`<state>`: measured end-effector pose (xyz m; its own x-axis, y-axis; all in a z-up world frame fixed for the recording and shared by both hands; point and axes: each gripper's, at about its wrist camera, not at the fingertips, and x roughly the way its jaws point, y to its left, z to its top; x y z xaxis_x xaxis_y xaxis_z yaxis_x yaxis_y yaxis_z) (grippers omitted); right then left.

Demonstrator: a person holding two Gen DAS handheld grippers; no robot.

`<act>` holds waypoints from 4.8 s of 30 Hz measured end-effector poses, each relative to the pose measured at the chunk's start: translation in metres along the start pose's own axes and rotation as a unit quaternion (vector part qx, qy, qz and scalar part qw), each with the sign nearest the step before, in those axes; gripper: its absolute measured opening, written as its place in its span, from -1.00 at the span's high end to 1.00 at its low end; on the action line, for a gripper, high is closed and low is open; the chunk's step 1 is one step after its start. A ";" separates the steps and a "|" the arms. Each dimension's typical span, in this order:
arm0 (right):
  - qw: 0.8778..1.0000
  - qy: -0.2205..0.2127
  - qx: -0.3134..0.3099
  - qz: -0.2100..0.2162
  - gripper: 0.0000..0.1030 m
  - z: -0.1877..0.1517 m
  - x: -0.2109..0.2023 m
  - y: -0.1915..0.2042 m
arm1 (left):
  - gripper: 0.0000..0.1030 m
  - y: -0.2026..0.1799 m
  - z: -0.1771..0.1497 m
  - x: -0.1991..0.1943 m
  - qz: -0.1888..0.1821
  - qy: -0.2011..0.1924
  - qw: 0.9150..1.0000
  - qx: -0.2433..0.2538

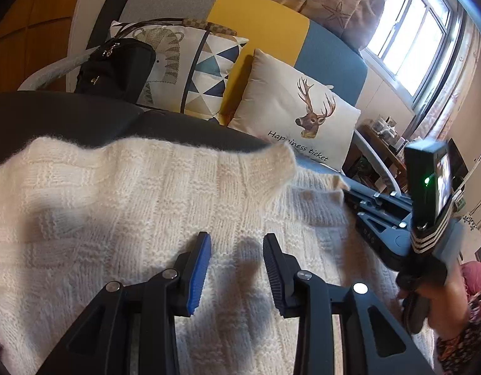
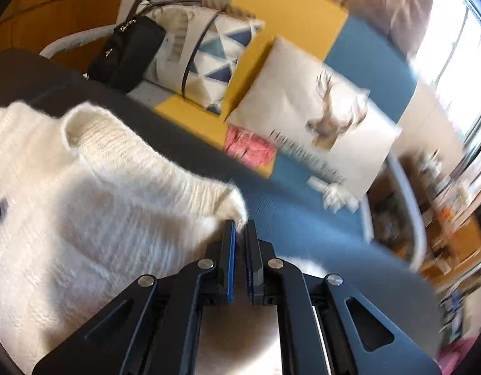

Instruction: Fold clothes

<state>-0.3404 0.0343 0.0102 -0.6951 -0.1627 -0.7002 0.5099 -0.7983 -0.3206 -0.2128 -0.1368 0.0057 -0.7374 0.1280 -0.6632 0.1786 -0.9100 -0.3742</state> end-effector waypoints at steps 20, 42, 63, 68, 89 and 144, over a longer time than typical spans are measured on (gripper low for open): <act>0.984 0.021 0.129 0.120 0.70 0.003 0.013 -0.021 | 0.33 0.003 0.002 0.000 -0.011 -0.003 1.000 -0.012; 0.969 0.029 0.095 0.224 0.87 0.060 0.020 0.075 | 0.33 0.009 -0.003 0.002 -0.028 -0.009 0.999 -0.026; 0.975 0.028 0.176 0.129 0.73 -0.008 -0.009 -0.008 | 0.33 -0.001 -0.002 0.001 0.002 -0.008 1.000 -0.001; 0.984 0.020 0.150 0.089 0.73 -0.003 0.005 0.003 | 0.33 0.001 -0.002 0.001 -0.002 -0.009 1.000 -0.005; 0.958 -0.008 0.269 0.100 0.66 -0.054 -0.043 -0.070 | 0.33 -0.006 -0.001 0.003 0.014 -0.007 1.000 0.006; 0.981 0.066 0.184 0.001 -0.22 -0.192 -0.187 0.012 | 0.28 -0.021 -0.116 -0.115 0.111 0.040 0.985 0.123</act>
<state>-0.1066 0.1667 0.0146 -0.6105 -0.1067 -0.7848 0.2762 -0.9574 -0.0847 -0.0560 -0.0863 0.0144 -0.6429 -0.0640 -0.7633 0.1590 -0.9860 -0.0512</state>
